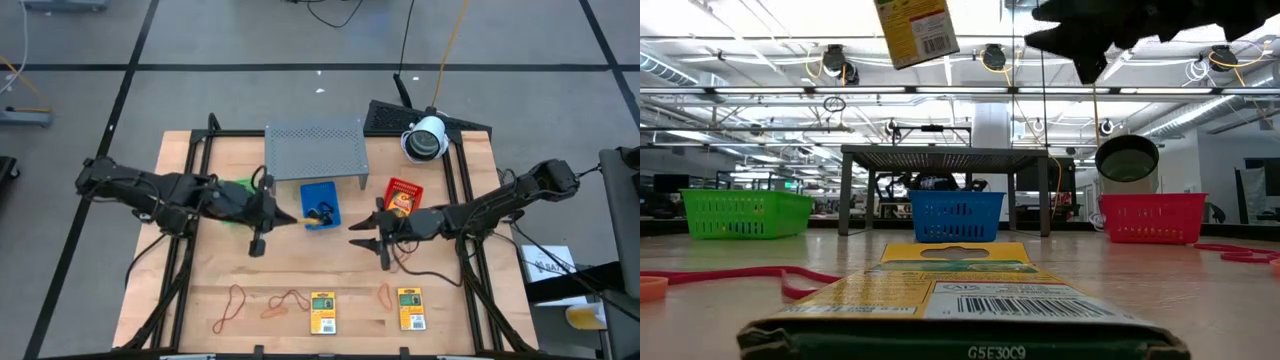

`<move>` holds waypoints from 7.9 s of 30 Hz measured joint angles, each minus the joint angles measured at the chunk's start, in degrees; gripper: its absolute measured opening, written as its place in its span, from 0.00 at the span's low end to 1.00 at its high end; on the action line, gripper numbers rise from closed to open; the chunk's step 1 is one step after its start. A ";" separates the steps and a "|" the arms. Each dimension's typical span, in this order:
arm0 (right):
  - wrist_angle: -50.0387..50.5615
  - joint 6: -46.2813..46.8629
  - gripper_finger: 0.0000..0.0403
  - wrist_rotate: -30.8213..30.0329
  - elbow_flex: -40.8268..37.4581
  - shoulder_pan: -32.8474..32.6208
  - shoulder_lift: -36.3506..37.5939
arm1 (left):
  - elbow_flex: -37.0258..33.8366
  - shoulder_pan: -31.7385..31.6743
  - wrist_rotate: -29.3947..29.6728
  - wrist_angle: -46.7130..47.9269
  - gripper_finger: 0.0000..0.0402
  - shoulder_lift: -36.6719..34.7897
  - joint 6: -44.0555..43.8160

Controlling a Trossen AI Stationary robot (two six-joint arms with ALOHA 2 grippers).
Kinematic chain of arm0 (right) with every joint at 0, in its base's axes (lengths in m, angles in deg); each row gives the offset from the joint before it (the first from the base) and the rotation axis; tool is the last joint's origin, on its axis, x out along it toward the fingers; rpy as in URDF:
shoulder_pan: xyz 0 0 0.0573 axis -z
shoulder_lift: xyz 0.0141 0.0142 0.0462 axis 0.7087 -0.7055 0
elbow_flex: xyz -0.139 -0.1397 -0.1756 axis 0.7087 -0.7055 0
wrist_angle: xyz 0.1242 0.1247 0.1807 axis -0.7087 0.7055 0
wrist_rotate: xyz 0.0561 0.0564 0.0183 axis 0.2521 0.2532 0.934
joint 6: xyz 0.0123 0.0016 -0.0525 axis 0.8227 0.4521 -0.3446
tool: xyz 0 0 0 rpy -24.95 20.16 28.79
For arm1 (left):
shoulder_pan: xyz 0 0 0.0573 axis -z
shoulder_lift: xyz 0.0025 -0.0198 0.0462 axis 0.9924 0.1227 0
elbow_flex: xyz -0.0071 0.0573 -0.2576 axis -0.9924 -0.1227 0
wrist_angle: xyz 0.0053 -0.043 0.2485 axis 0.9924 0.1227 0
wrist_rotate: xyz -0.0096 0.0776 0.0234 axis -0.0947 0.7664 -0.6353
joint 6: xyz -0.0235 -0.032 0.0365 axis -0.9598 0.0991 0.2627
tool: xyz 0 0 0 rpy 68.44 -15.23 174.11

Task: Pick & Place Office Desk Supplies
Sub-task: Put the crayon pack into the orange bin

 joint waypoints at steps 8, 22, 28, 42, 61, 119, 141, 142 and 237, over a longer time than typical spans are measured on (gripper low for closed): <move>3.04 -0.38 0.39 0.01 0.00 0.03 6.56 | 0.01 -5.74 -2.64 -3.85 0.00 1.43 0.75; -1.17 2.13 0.39 7.32 -0.02 3.86 1.50 | 0.09 -8.67 -9.14 -10.30 0.01 6.83 -1.32; -1.86 -2.63 0.39 7.55 -0.02 2.63 -0.83 | -0.02 -8.17 -9.16 -12.99 0.04 6.51 -5.00; 5.61 -11.56 0.39 1.35 -0.02 1.81 -0.81 | -0.07 -8.75 -13.61 -14.18 0.02 8.65 -8.38; 8.35 -16.90 0.39 13.60 5.74 10.18 0.15 | -11.33 -7.75 -23.19 2.64 0.03 10.27 -4.36; 8.16 -15.67 0.39 13.56 5.79 9.38 0.15 | -28.46 -9.87 -19.16 -17.50 0.15 20.50 -1.48; 8.13 -15.80 0.39 13.34 5.79 9.38 0.15 | -28.44 -4.28 -17.93 -20.96 0.01 21.33 -7.93; 8.13 -15.80 0.39 13.34 5.79 9.38 0.15 | -28.44 -3.62 -17.62 -20.57 0.01 21.56 -8.45; 8.28 -12.55 0.39 13.77 5.79 9.34 0.15 | -28.41 4.02 -8.58 -14.35 0.54 14.44 -29.39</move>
